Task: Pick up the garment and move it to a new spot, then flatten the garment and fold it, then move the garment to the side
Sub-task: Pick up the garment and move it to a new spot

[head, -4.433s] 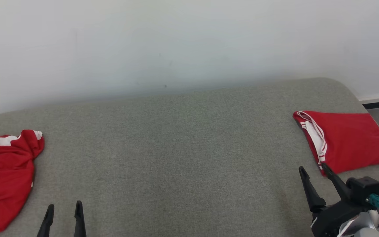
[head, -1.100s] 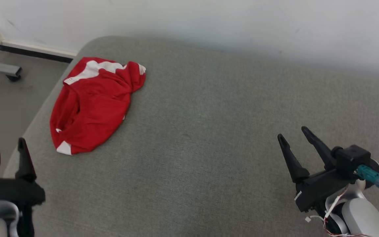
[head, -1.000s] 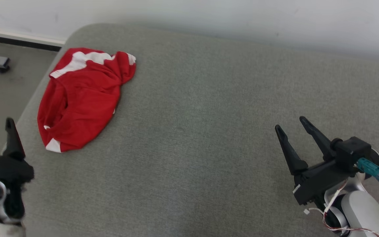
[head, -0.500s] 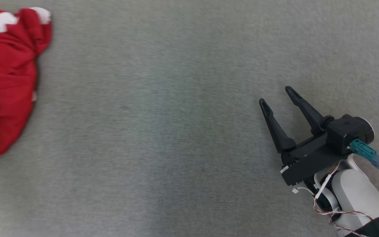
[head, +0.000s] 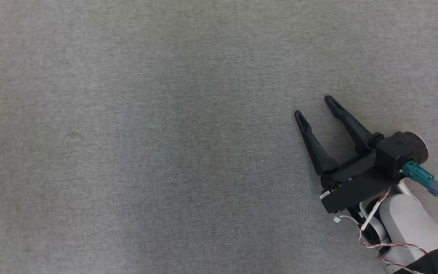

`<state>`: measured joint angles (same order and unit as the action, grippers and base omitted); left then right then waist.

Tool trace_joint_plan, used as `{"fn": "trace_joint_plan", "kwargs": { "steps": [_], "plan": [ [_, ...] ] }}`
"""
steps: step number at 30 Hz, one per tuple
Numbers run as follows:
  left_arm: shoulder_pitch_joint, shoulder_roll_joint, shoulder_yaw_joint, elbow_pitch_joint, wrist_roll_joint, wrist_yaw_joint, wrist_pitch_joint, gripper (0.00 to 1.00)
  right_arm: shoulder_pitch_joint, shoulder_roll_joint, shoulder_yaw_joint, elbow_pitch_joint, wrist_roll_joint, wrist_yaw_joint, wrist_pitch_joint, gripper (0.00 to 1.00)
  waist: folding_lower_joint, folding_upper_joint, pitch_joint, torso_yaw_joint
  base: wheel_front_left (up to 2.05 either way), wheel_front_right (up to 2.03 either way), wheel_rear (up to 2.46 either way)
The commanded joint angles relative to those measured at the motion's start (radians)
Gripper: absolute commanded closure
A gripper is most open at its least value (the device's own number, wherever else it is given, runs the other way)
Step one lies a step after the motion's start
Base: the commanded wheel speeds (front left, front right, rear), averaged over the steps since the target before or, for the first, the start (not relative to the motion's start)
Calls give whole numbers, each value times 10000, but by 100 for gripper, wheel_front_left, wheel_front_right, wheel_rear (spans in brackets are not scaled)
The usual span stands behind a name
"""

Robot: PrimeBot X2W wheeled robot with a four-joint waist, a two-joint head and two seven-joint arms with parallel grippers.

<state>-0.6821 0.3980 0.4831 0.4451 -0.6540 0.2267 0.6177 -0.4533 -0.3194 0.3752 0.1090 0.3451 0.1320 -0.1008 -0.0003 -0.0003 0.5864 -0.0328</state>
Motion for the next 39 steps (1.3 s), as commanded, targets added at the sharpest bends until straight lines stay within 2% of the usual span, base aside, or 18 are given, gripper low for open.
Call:
{"fn": "trace_joint_plan", "kwargs": {
  "steps": [1,3,6,13,16,18,21,25,30,36,39],
  "plan": [
    [515,-458,-250,390,24,11,392,52,61,12,-16,31,-49,-30,-35,0,3,3,43,-204,0,0,0],
    [668,-569,-321,236,-37,21,654,100,106,35,-49,35,-59,-30,-57,0,3,3,-78,-218,0,0,0],
    [801,-597,-322,-257,-154,-9,824,100,194,93,-78,128,-16,-30,-114,0,3,3,-361,-203,0,0,0],
    [760,-50,-119,-1649,-52,-167,359,100,424,285,-143,543,143,-30,-390,0,3,3,-1382,-134,0,0,0],
    [697,145,-205,-2007,-22,-376,372,100,531,397,-5,885,262,-30,-561,0,3,3,-2051,-205,0,0,0],
    [488,370,-365,-2243,-91,-719,471,100,667,518,71,1216,397,-28,-754,0,3,3,-2761,-302,0,0,0],
    [293,400,-780,-2558,-10,-1006,538,100,917,626,30,1556,567,-30,-915,0,3,3,-3530,-423,0,0,0],
    [-42,116,-1529,-3077,42,-1291,757,100,1223,680,63,1921,716,-28,-1050,0,3,3,-4459,-646,0,0,0],
    [-569,-601,-2547,-3691,-47,-1469,941,100,1500,673,129,2133,893,-30,-1115,0,3,3,-5240,-1030,0,0,0],
    [-718,-1634,-3762,-4425,-257,-1681,1203,100,1544,692,247,2149,1007,-30,-1085,0,3,3,-5504,-1683,0,0,0],
    [-653,-1979,-4233,-4679,-364,-1866,1304,100,1518,738,277,2108,969,-28,-1071,0,3,3,-5398,-2069,0,0,0]
  ]
}}
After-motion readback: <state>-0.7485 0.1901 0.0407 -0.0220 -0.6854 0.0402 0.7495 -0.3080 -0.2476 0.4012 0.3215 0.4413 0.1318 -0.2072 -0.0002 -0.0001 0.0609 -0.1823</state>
